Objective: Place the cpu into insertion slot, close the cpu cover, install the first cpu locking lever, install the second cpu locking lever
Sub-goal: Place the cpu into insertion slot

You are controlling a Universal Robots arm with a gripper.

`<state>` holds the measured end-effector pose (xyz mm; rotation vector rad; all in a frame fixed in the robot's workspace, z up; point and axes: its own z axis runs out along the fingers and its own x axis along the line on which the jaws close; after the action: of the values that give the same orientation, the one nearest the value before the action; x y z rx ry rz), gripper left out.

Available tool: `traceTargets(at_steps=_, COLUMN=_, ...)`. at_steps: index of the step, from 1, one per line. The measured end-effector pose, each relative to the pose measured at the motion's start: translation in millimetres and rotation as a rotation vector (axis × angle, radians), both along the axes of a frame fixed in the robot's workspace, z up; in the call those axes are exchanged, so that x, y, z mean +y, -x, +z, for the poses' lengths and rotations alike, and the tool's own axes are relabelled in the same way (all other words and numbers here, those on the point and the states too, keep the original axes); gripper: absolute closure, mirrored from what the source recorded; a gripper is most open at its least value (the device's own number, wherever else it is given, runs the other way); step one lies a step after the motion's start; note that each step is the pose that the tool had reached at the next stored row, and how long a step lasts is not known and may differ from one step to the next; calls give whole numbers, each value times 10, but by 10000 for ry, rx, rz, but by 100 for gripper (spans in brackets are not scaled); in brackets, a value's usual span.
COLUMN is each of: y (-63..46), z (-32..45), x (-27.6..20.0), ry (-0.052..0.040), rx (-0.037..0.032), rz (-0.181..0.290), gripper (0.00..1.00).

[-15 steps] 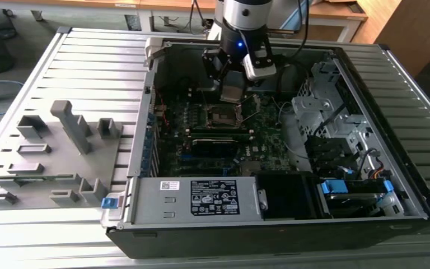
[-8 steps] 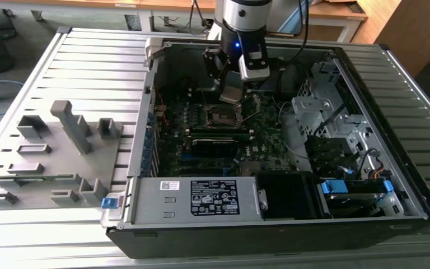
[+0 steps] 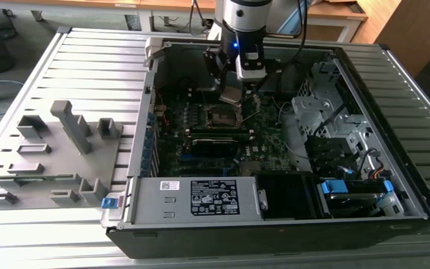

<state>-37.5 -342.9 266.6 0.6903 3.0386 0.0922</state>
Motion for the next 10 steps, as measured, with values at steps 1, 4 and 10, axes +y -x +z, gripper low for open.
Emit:
traceTargets(at_steps=1, y=0, z=0, x=0, ry=0, rx=0, rz=0, gripper=46)
traceTargets(at_steps=4, y=0, z=0, x=0, ry=0, rx=0, rz=-6, gripper=46)
traceTargets(at_steps=10, y=0, z=-10, x=0, ry=0, rx=0, rz=-895, gripper=46)
